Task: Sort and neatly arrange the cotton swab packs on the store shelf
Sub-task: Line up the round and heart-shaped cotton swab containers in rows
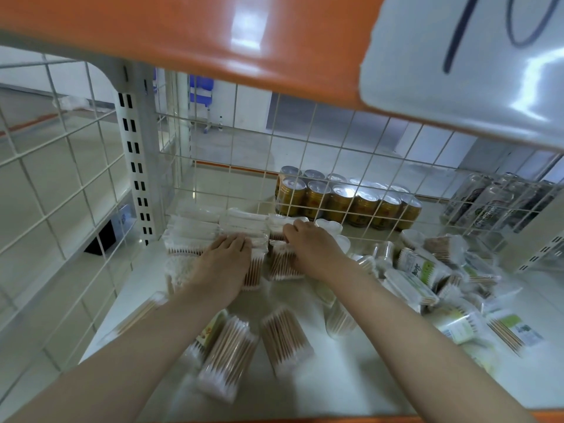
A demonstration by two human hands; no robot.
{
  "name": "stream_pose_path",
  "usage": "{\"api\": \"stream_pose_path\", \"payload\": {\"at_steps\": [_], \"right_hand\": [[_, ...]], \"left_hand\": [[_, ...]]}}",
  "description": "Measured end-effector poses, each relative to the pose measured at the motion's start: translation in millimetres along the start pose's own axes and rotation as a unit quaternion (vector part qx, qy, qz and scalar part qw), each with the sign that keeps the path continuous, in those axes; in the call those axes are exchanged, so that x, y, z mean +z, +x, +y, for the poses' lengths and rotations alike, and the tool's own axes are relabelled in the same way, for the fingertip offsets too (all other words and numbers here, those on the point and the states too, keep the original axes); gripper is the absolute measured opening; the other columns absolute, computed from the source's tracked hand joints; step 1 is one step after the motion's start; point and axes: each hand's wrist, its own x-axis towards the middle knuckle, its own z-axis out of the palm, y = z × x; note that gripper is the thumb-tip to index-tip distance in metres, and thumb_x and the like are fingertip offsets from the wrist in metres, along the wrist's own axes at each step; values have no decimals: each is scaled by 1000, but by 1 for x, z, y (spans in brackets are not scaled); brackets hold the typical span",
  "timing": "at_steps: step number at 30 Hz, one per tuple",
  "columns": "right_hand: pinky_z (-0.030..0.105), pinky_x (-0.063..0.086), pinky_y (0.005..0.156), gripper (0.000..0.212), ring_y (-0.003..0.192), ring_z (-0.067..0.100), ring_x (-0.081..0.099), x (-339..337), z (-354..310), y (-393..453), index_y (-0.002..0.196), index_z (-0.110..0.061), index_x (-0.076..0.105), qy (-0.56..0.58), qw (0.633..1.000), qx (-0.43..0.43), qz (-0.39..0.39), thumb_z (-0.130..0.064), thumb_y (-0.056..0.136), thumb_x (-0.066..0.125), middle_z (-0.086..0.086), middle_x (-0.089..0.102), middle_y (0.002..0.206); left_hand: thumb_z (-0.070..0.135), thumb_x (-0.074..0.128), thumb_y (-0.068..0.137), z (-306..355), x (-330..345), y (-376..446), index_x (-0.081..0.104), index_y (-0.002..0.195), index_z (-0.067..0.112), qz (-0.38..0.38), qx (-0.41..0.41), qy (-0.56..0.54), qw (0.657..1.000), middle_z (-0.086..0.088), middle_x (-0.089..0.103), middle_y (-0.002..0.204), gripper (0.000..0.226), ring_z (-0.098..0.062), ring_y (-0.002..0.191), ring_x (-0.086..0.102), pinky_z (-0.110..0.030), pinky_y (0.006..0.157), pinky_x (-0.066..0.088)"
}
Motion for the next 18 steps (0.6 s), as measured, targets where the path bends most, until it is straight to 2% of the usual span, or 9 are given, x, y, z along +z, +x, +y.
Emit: {"api": "stream_pose_path", "payload": {"at_steps": [4,9,18], "right_hand": [[36,43,93,43,113,27,48,4,-7,3,126,-9,39,-13,1000,11,10,-9,86,56,12,46,126],[36,43,93,38,112,26,48,7,-7,8,123,-9,41,2,1000,20,23,-11,88,54,13,48,125],[34,43,96,42,114,23,48,15,-4,18,126,-11,40,12,999,30,34,-19,89,57,10,48,126]], "left_hand": [[19,48,93,0,4,1,16,147,8,-1,-2,7,1000,-7,20,154,64,-21,142,18,-31,118,10],[18,47,94,1,5,1,15,147,8,8,-2,8,1000,-8,18,154,63,-21,142,16,-31,117,10],[15,45,95,0,7,1,11,147,7,8,5,16,1000,-9,15,155,63,-21,143,14,-31,116,6]]}}
